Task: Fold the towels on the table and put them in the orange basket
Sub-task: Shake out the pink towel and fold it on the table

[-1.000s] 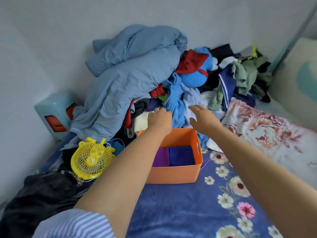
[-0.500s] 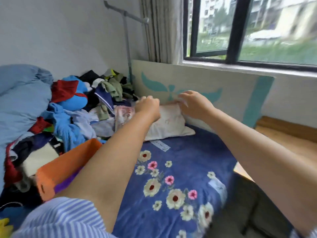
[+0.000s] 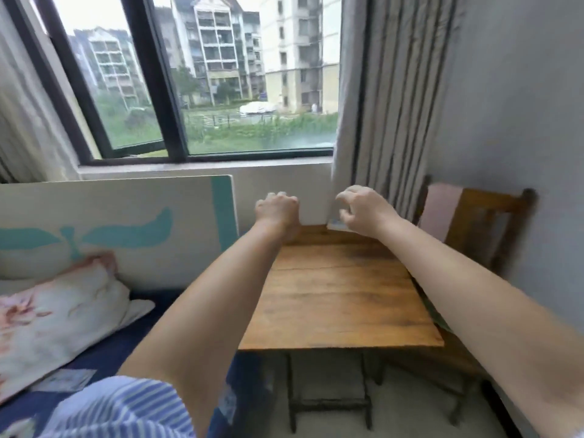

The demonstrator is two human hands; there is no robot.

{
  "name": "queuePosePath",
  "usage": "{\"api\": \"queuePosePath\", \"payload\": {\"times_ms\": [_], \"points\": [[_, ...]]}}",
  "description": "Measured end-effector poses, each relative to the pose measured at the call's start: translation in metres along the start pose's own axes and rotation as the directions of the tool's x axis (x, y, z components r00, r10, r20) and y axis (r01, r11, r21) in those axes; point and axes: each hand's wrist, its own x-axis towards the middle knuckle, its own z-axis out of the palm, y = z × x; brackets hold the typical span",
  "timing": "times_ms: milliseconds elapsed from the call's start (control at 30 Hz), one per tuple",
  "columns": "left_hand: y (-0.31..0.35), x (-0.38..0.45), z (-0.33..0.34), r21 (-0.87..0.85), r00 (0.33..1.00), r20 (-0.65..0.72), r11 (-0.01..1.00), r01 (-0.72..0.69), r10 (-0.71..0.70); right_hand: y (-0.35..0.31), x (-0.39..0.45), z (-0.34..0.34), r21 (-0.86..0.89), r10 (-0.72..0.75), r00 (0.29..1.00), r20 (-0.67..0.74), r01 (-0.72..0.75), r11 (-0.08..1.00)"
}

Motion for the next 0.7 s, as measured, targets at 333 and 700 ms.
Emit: {"api": "queuePosePath", "payload": {"times_ms": [333,700], "points": [[0.222,0.131,0.038,-0.160,0.974,0.023,0.962,-0.220,0.226,0.260,0.000,-0.044,-0.080,0.307,0.951,-0.022,-0.308,0.948],[0.321,0.265,0.070,-0.190,0.929,0.028,0.914,-0.358,0.369,0.393,0.064,-0.029,-0.094,0.463,0.883,-0.074,-0.468,0.879]]}}
